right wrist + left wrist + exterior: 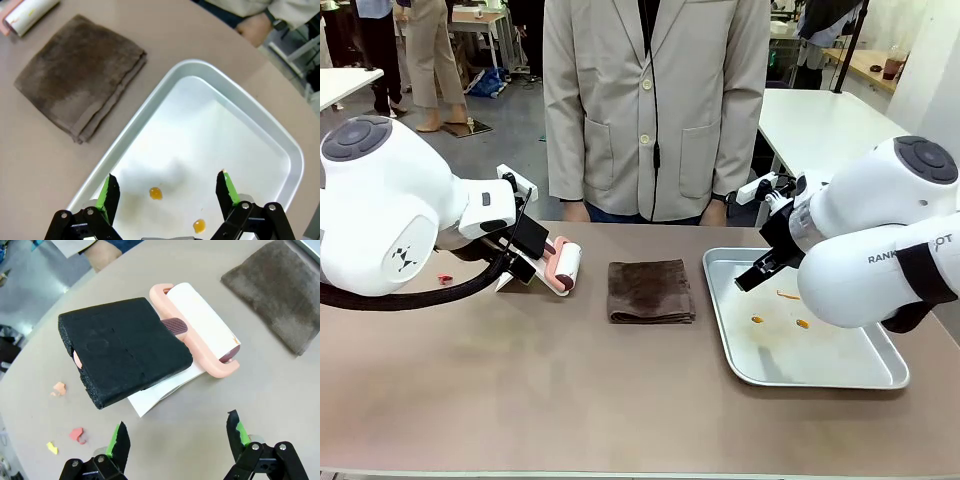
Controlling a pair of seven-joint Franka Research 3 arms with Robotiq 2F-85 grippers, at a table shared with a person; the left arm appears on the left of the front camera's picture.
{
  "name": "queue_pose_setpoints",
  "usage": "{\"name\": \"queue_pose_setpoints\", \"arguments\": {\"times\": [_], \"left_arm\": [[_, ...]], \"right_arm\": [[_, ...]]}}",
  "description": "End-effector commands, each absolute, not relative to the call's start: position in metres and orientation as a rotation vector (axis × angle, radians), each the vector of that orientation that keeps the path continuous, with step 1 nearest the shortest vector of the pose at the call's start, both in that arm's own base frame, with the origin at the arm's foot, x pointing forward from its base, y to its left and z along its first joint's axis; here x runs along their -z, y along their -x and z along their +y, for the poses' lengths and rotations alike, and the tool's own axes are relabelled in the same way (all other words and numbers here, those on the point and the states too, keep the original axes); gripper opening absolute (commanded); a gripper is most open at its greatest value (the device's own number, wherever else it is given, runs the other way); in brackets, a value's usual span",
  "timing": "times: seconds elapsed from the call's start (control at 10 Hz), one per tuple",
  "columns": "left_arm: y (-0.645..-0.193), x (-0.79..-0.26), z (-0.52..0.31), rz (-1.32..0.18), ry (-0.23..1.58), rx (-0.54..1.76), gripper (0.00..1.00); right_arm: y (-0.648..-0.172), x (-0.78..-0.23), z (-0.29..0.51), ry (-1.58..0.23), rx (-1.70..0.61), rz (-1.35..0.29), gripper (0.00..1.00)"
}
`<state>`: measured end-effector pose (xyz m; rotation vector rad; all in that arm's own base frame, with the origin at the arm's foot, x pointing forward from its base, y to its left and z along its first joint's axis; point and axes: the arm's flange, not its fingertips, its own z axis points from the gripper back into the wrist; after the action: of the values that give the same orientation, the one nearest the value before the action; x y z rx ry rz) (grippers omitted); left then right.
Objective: Clean the surface of the table.
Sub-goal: Hold the Lint Roller with your left hand and the towel with your right hand.
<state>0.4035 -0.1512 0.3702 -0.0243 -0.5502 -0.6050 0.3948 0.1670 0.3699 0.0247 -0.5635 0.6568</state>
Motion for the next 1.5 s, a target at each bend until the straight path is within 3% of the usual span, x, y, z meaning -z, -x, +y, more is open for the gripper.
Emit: {"name": "queue_pose_setpoints", "arguments": {"times": [0.0, 1.2, 1.4], "left_arm": [[-0.403, -0.37, -0.151, -0.55, 0.024, 0.606, 1.0], [-0.402, -0.371, -0.147, -0.52, 0.044, 0.633, 1.0], [-0.396, -0.384, -0.129, -0.388, 0.137, 0.648, 1.0]], "right_arm": [[-0.395, -0.371, 0.167, -0.025, -0.656, -0.565, 1.0], [-0.392, -0.375, 0.166, -0.03, -0.655, -0.557, 1.0], [-0.383, -0.399, 0.161, -0.079, -0.666, -0.349, 1.0]]}}
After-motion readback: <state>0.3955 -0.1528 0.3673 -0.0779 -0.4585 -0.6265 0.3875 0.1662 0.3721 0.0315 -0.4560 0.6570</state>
